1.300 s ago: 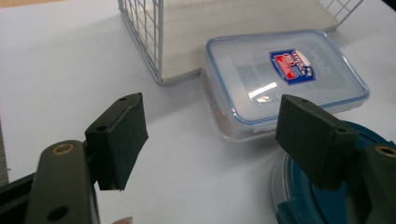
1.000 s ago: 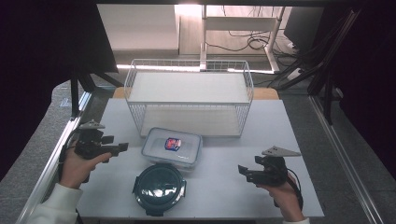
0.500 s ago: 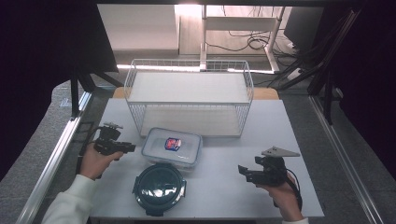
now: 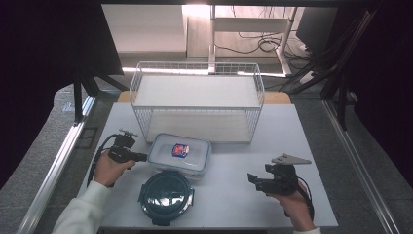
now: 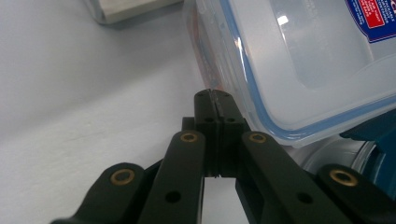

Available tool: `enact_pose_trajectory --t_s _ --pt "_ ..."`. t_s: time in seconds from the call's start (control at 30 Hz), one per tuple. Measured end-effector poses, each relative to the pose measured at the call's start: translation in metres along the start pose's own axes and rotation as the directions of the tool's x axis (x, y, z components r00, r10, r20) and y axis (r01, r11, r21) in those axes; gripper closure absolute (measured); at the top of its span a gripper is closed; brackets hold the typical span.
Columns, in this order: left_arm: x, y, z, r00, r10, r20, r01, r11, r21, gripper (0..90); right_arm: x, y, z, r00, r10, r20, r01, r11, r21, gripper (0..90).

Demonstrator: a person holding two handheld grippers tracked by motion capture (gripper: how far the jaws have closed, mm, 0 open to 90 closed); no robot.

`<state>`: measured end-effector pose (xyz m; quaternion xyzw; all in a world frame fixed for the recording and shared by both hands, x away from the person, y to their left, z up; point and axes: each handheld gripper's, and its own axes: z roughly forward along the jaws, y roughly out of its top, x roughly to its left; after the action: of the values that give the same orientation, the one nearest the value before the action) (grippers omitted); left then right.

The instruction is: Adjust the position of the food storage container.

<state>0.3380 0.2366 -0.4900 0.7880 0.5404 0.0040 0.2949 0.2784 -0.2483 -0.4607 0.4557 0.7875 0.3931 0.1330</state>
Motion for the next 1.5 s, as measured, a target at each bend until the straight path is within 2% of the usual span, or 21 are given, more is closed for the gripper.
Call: enact_pose_trajectory --t_s 0.1,0.4,0.7,0.83,1.0,1.1,1.3,1.43,1.47,1.5 --pt "-0.006 0.002 0.006 0.9991 0.007 0.042 -0.008 0.9997 0.023 90.0 0.001 0.0 0.002 1.0 0.004 -0.001 -0.004 1.0 0.007 20.6" --pt "-0.026 0.015 0.02 0.9963 0.057 0.065 -0.061 0.9966 0.056 90.0 0.001 -0.002 0.005 1.0 -0.001 -0.002 0.001 1.0 0.017 21.5" --pt "-0.033 0.019 0.027 0.9937 0.08 0.079 -0.085 0.9938 0.071 90.0 0.003 -0.003 0.008 0.9999 -0.005 -0.012 0.005 1.0 0.03 24.3" --pt "-0.036 0.02 0.03 0.9937 0.077 0.081 -0.083 0.9942 0.068 90.0 0.003 -0.003 0.008 0.9999 -0.007 -0.011 0.008 0.999 0.031 24.3" --pt "-0.043 0.024 0.035 0.9908 0.104 0.087 -0.11 0.9913 0.072 90.0 0.003 -0.003 0.01 0.9999 -0.007 -0.008 0.007 0.999 0.037 24.4" --pt "-0.046 0.024 0.036 0.9916 0.098 0.084 -0.104 0.9921 0.07 90.0 0.003 -0.003 0.01 0.9999 -0.006 -0.011 0.007 0.999 0.037 24.4" --pt "-0.049 0.027 0.038 0.989 0.116 0.092 -0.123 0.9897 0.073 90.0 0.003 -0.003 0.011 0.9999 -0.003 -0.012 0.004 0.999 0.041 24.5" --pt "-0.048 0.027 0.037 0.9901 0.107 0.091 -0.113 0.9914 0.067 89.9 0.002 -0.003 0.011 1.0 -0.001 -0.008 0.002 0.999 0.039 24.0" --pt "-0.046 0.026 0.034 0.992 0.093 0.086 -0.097 0.9944 0.044 89.9 0.001 -0.003 0.011 0.9999 0.013 -0.009 -0.013 0.999 0.033 21.8" --pt "-0.046 0.026 0.034 0.992 0.093 0.086 -0.097 0.9944 0.044 89.6 0.001 -0.003 0.01 0.9997 0.02 -0.013 -0.019 0.999 0.032 21.3"
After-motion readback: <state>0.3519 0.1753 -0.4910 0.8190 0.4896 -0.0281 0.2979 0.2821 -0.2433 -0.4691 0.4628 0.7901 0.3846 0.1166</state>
